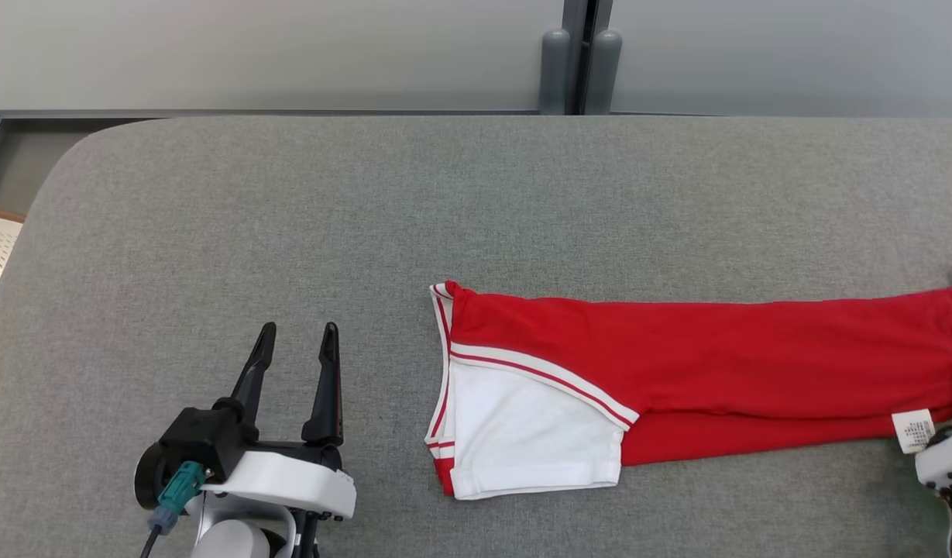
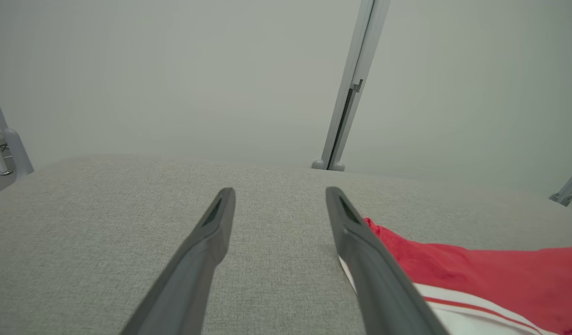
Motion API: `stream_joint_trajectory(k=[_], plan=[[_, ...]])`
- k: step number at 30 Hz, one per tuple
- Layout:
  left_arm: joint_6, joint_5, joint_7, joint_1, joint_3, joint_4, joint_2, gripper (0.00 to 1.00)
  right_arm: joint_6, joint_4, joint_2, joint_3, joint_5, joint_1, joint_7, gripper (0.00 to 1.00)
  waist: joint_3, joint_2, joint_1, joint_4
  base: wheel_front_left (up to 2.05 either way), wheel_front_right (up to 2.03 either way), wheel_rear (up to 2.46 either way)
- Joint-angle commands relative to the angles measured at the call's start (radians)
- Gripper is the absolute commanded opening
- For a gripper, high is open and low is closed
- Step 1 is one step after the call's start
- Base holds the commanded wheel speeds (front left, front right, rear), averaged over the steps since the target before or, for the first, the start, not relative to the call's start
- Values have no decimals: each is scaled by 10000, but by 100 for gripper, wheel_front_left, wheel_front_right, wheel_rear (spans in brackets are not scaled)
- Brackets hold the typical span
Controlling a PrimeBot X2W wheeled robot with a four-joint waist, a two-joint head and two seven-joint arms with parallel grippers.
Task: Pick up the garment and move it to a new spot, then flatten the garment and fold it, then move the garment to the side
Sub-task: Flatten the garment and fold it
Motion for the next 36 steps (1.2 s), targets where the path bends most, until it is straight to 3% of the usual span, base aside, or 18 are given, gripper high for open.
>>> stream_joint_trajectory(k=[1, 6, 18, 25, 36], plan=[[28, -91, -10, 56, 66, 1, 36, 100, -21, -297, 128, -138, -51, -127, -6, 0, -63, -1, 0, -16, 0, 0, 0], [23, -164, -10, 100, 91, 43, 35, 100, -13, -1162, 317, 126, -16, -18, -6, 0, -179, -1, 0, -53, 0, 0, 0], [-53, -181, -11, 368, 136, 188, 37, 100, -12, -4261, 1074, 2182, 159, 199, 702, 0, -670, -1, 0, -97, 0, 0, 0], [-45, -287, -11, 476, 3, 207, 36, 100, -12, -5677, 2185, 3295, 374, 511, 1617, 0, -845, -1, 0, 234, 0, 0, 0], [17, -499, -9, 494, -340, 257, 39, 100, -12, -4577, 2936, 4831, 10, 269, 1481, 0, -685, -1, 0, 1275, 0, 0, 0]])
